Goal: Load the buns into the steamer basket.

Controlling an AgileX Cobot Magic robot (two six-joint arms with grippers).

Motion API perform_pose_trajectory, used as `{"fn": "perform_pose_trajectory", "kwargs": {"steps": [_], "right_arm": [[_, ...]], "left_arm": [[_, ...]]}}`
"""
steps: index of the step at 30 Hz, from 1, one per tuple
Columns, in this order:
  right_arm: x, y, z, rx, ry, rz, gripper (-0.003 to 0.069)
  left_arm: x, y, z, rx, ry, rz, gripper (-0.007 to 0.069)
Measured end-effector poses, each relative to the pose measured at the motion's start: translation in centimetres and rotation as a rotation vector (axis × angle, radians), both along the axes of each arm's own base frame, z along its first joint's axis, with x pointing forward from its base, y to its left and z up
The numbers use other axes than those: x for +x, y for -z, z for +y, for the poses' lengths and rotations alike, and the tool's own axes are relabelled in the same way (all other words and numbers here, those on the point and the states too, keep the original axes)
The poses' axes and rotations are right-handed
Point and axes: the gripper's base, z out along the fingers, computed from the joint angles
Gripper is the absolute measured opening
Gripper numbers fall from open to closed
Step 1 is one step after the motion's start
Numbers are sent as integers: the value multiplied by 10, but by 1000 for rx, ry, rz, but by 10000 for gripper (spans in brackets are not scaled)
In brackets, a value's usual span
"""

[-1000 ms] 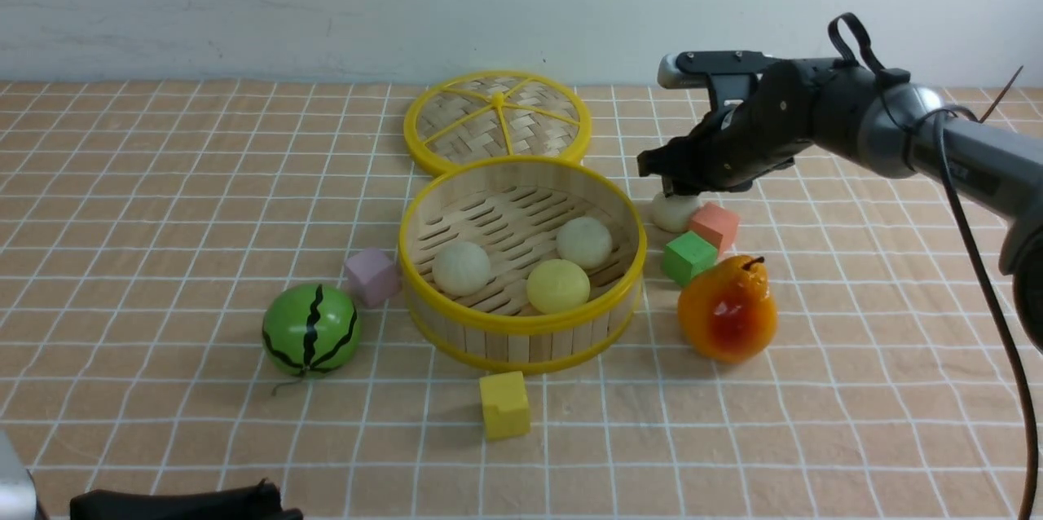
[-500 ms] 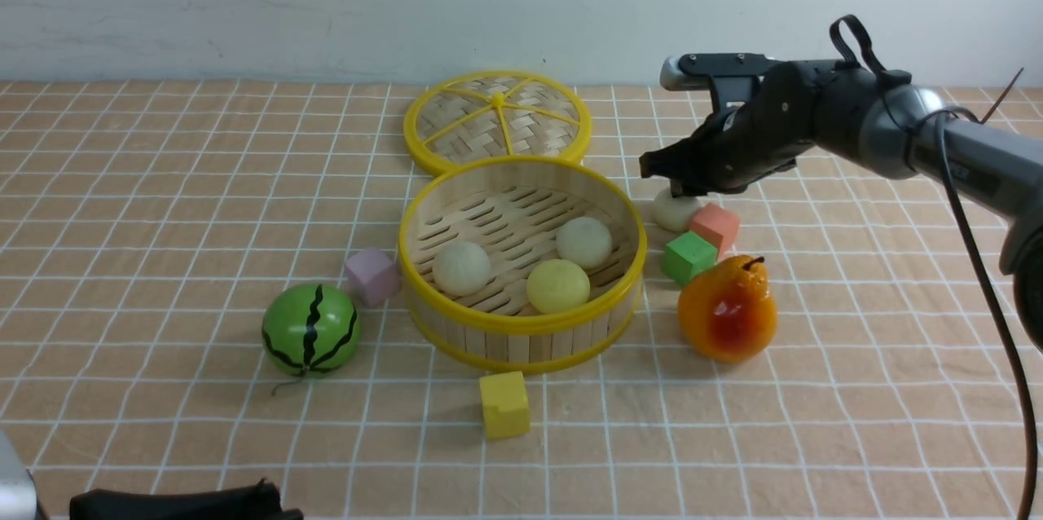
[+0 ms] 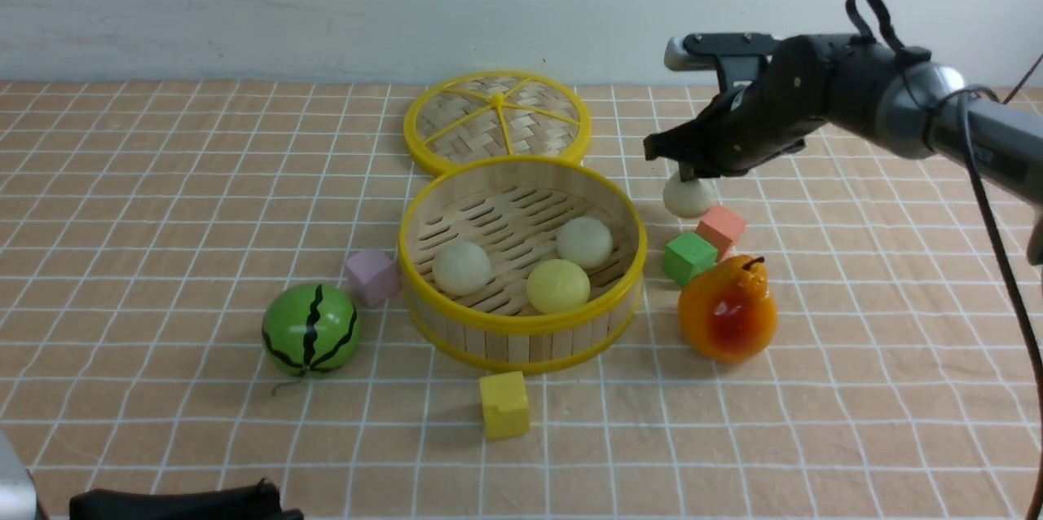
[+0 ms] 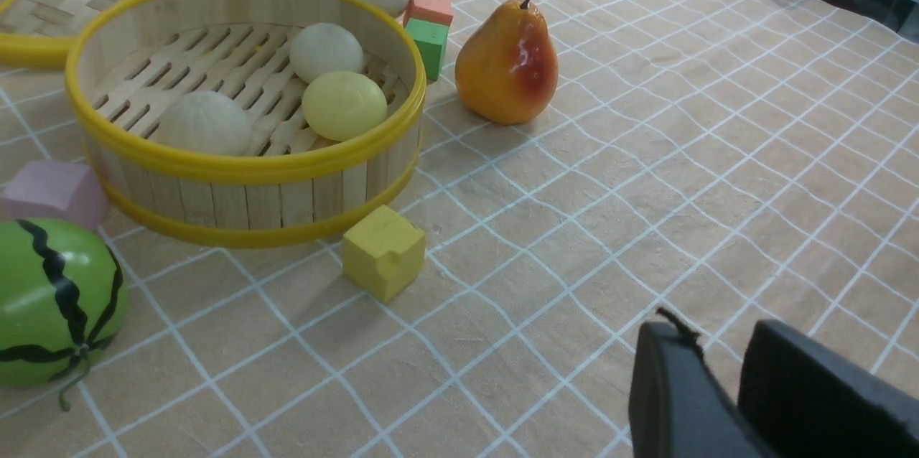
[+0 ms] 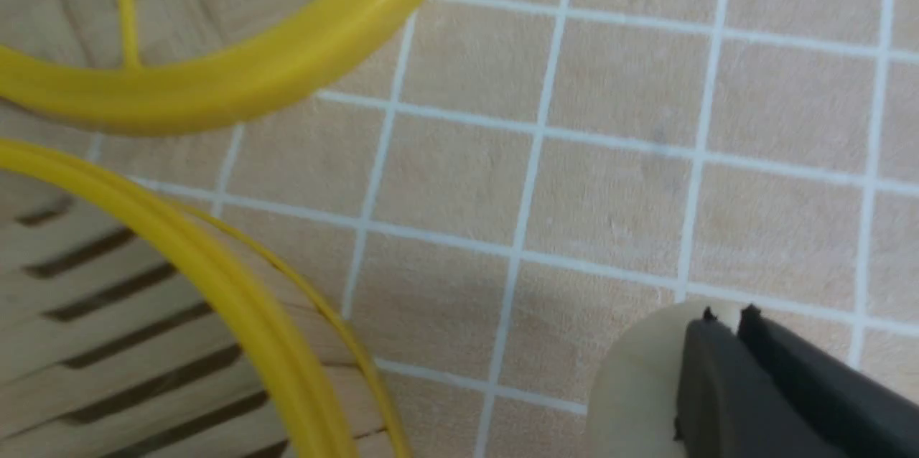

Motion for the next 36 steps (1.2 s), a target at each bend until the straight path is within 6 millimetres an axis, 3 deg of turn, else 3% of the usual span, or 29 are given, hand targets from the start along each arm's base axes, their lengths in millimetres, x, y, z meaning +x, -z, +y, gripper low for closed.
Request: {"fn": "perform_pose_trajectory", "kwargs": {"steps": [5, 9, 11, 15, 22, 25, 28, 30, 32, 34, 36], "right_arm": [[-22, -59, 24, 57, -91, -104, 1], [-33, -66, 51, 111, -171, -112, 3], [-42, -59, 79, 142, -257, -91, 3], [-47, -40, 106, 153, -318, -57, 6], [-41, 0, 126, 159, -316, -30, 53], [-39, 22, 132, 150, -315, -7, 156], [-38, 28, 133, 146, -316, -1, 258], [-39, 19, 132, 149, -315, -17, 382], [-41, 9, 131, 153, -320, -28, 426], [-51, -25, 127, 165, -341, -52, 468], [-66, -62, 121, 158, -375, -66, 453]], "left_arm": [[0, 0, 0, 1, 0, -1, 148], [0, 0, 0, 2, 0, -2, 152], [0, 0, 0, 2, 0, -2, 155], [0, 0, 0, 2, 0, -2, 155], [0, 0, 0, 2, 0, -2, 160], [0, 0, 0, 1, 0, -2, 162], [0, 0, 0, 1, 0, -2, 164], [0, 0, 0, 1, 0, -2, 164], [0, 0, 0, 1, 0, -2, 164], [0, -1, 0, -4, 1, -7, 145], [-2, -4, 2, -41, 0, -12, 98]]}}
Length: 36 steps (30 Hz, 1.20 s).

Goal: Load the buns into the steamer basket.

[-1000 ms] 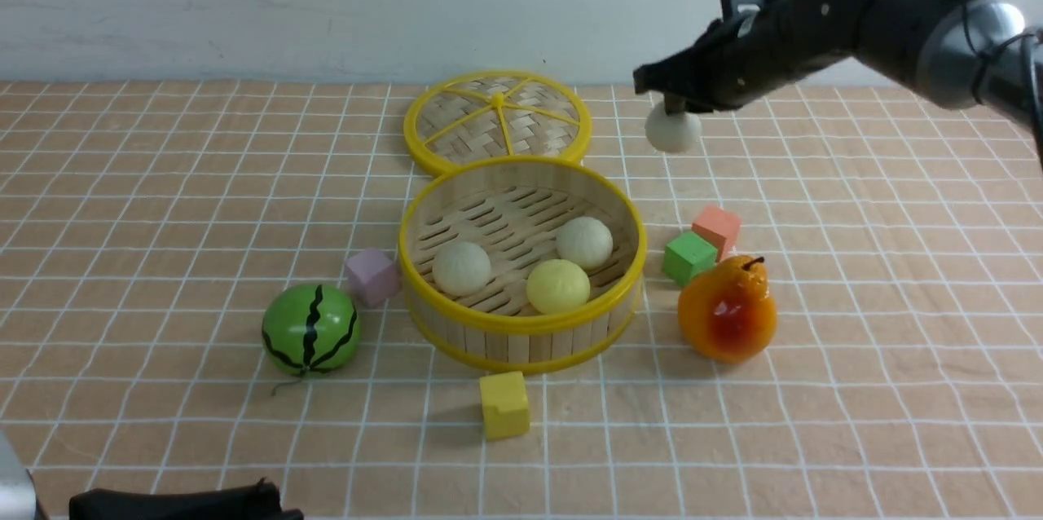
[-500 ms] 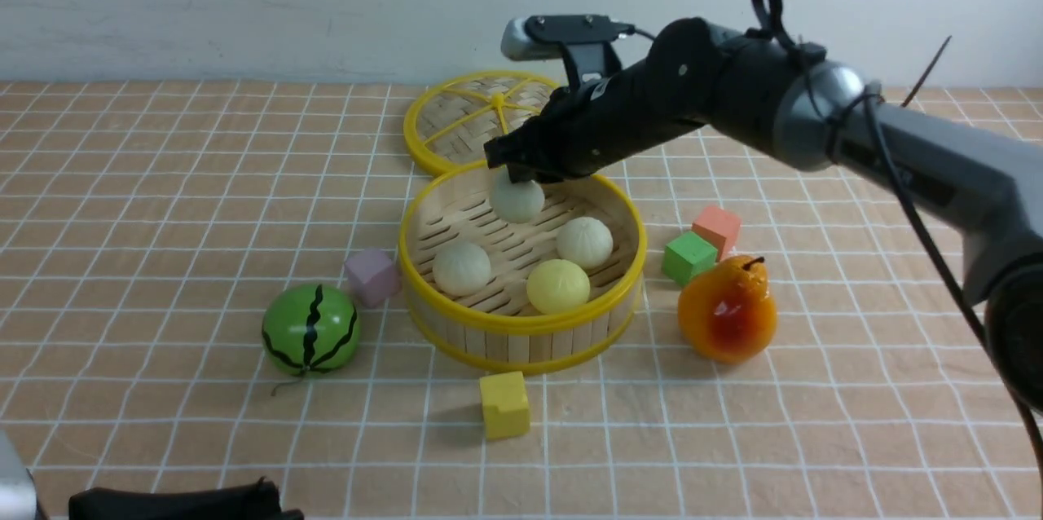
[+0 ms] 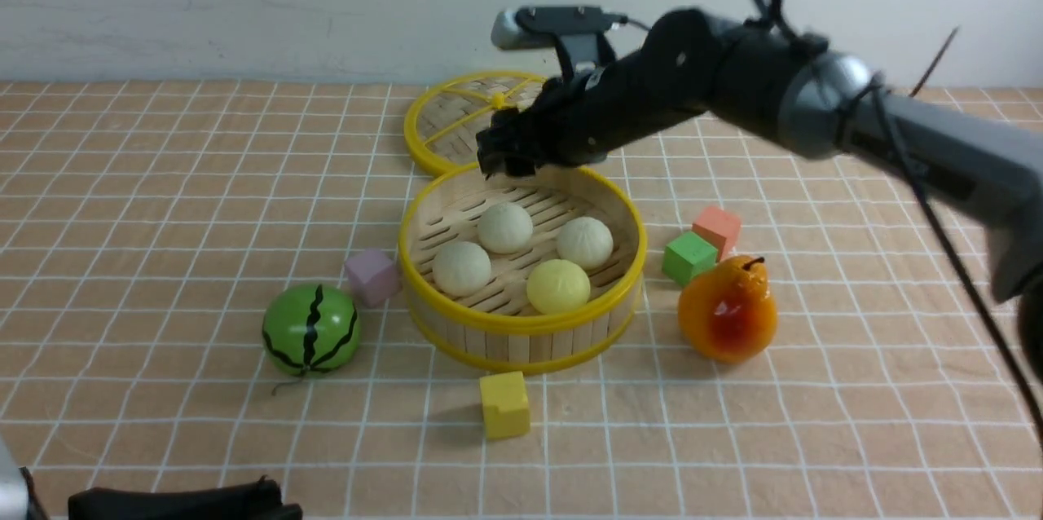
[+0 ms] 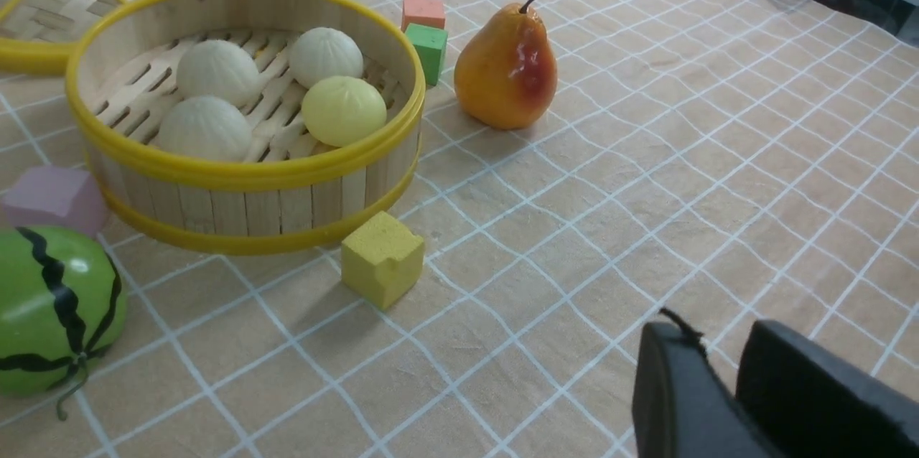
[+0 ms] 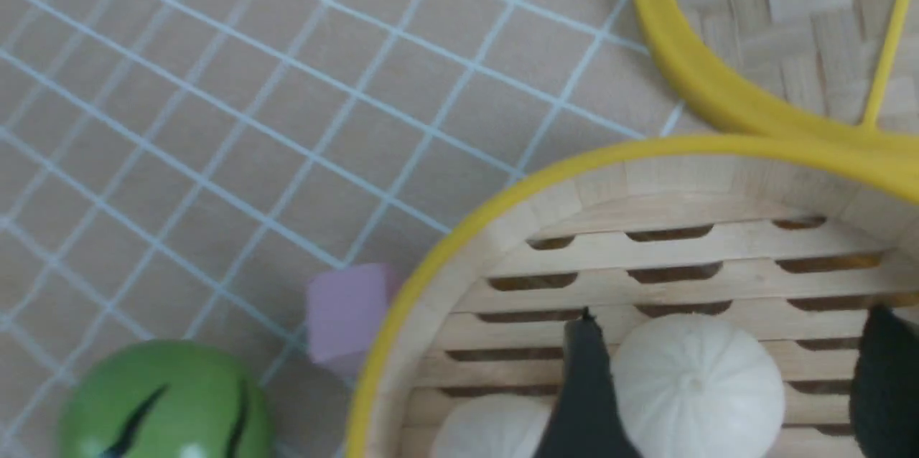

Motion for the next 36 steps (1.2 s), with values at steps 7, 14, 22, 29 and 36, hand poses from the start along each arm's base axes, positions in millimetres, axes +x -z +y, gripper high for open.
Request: {"fn": "perform_pose_trajectory", "kwargs": {"steps": [7, 14, 22, 29, 36], "right_arm": [[-95, -114, -55, -150, -6, 44, 97], [-185, -124, -109, -200, 125, 147, -16], [-285, -125, -158, -131, 157, 80, -8], [-364, -132, -196, -30, 163, -87, 0], [-395, -101, -217, -3, 284, -96, 6]], "left_arm": [[-26, -19, 29, -216, -1, -92, -13], [-49, -19, 57, -303, -6, -161, -13], [-50, -15, 57, -289, -10, -153, -13], [-50, -15, 57, -287, -10, -151, -13], [-50, -15, 57, -287, -10, -151, -13]]}}
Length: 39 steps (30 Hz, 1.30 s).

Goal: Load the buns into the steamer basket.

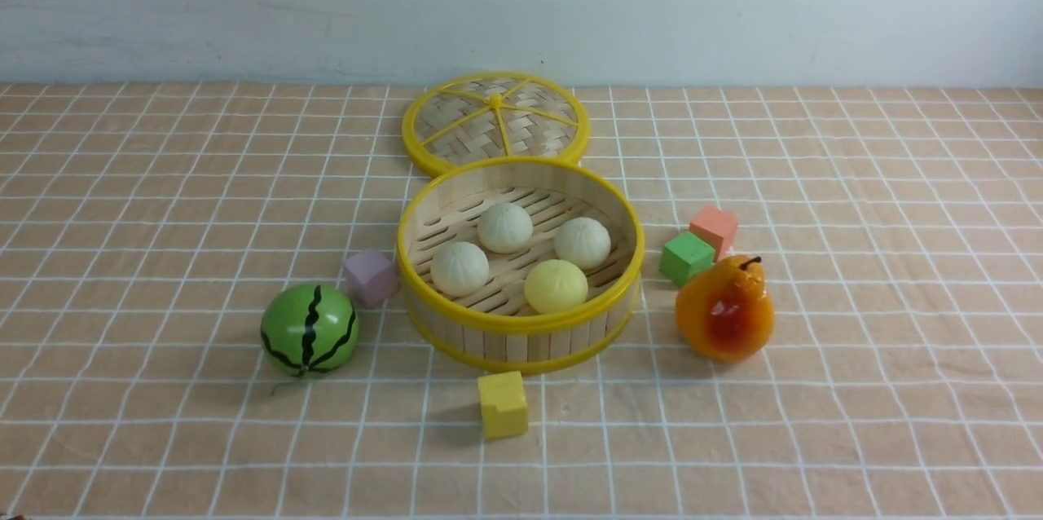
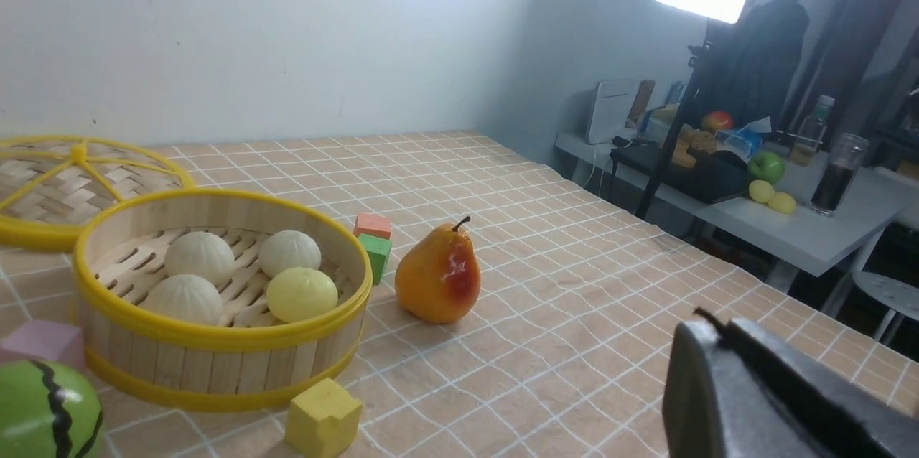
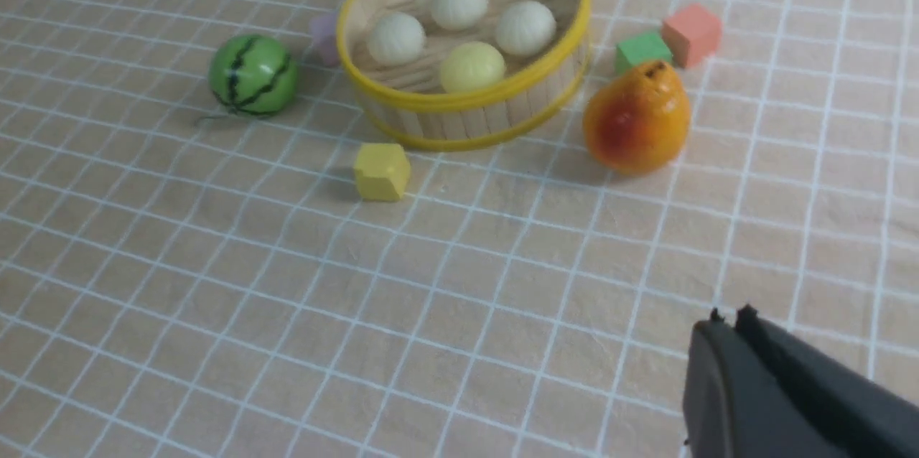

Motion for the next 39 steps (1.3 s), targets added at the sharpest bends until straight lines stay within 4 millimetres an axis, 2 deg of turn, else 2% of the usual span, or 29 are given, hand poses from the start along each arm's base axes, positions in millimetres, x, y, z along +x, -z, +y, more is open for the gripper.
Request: {"fn": "perform_pose_trajectory", "kwargs": {"steps": [3, 6, 8, 9, 10, 11, 13, 15, 16, 19, 23, 39], "right_arm": [[0, 28, -11, -42, 165, 20, 11], [-7, 55, -21, -65, 273, -97, 14], [-6, 78, -22, -39, 304, -199, 14], [-5, 83, -22, -36, 308, -213, 14], [-3, 102, -23, -22, 320, -282, 16], [-3, 105, -23, -21, 320, -290, 16], [-1, 139, -24, -28, 331, -387, 18], [2, 169, -24, -34, 333, -402, 18], [3, 172, -24, -34, 333, -404, 18], [6, 203, -24, -42, 333, -387, 18], [5, 214, -24, -63, 330, -308, 22], [4, 214, -24, -54, 331, -288, 9]], "left_arm": [[0, 0, 0, 1, -1, -2, -13], [0, 0, 0, 3, -1, -1, -13], [0, 0, 0, 3, -1, -1, -13], [0, 0, 0, 3, -1, -1, -13], [0, 0, 0, 3, -1, -1, -13], [0, 0, 0, 3, -1, -1, -13], [0, 0, 0, 3, -1, -1, -13], [0, 0, 0, 3, -1, -1, -13], [0, 0, 0, 3, -1, -1, -13], [0, 0, 0, 3, -1, -1, -13], [0, 0, 0, 3, -1, -1, -13], [0, 0, 0, 4, -2, 0, -3]]}}
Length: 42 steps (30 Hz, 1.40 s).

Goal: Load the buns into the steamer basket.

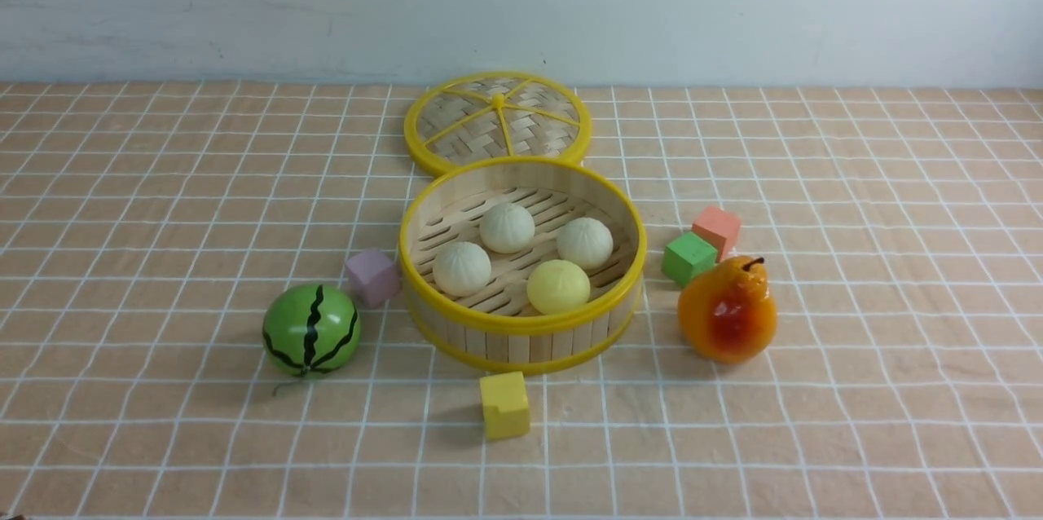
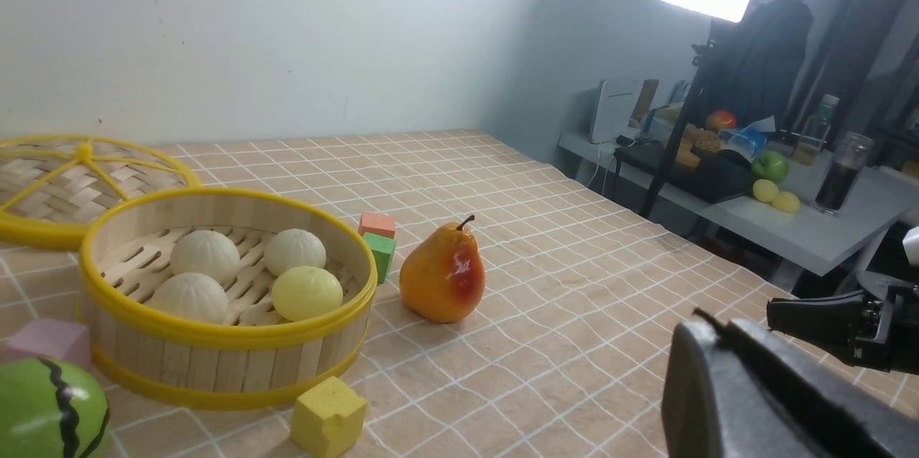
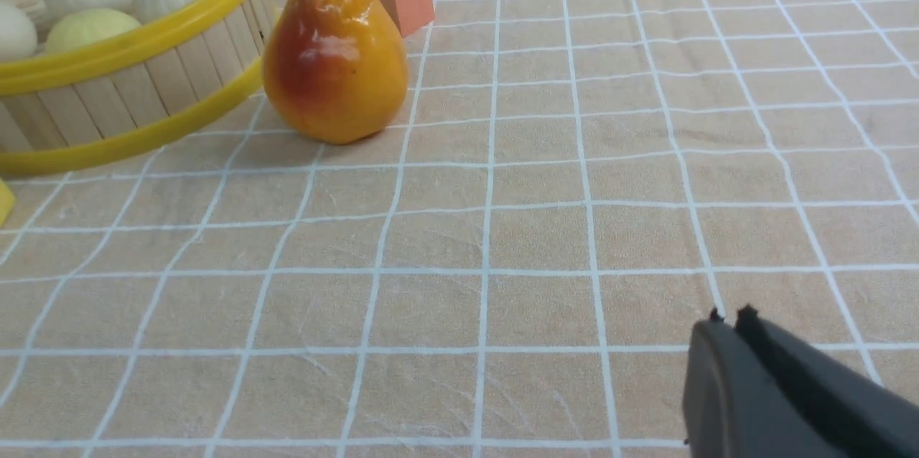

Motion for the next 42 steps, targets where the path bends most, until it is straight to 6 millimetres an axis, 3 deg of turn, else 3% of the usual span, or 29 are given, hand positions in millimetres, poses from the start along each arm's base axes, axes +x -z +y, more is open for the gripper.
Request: {"fn": "perform_pose_trajectory", "kwargs": {"steps": [17, 20, 23, 26, 27, 28, 30, 36, 38, 42], "right_arm": [[0, 0, 0, 5, 0, 1, 22], [0, 0, 0, 5, 0, 1, 22], [0, 0, 0, 7, 0, 1, 22], [0, 0, 0, 7, 0, 1, 22], [0, 0, 0, 8, 0, 2, 23], [0, 0, 0, 8, 0, 2, 23], [0, 0, 0, 10, 0, 2, 27], [0, 0, 0, 10, 0, 2, 32], [0, 0, 0, 10, 0, 2, 32], [0, 0, 0, 10, 0, 2, 36]], "left_arm": [[1, 0, 1, 21, -22, -34, 0], [3, 0, 2, 29, -95, -58, 0], [8, 3, 8, 44, -366, -55, 1], [11, 9, 10, 44, -512, -40, 1], [15, 16, 11, 38, -615, -19, -1], [15, 17, 11, 38, -612, -14, -2], [23, 39, 12, 48, -703, 44, -13], [34, 109, 13, 112, -732, 263, -13], [32, 120, 12, 134, -722, 348, -13], [32, 123, 12, 97, -724, 393, -13]]}}
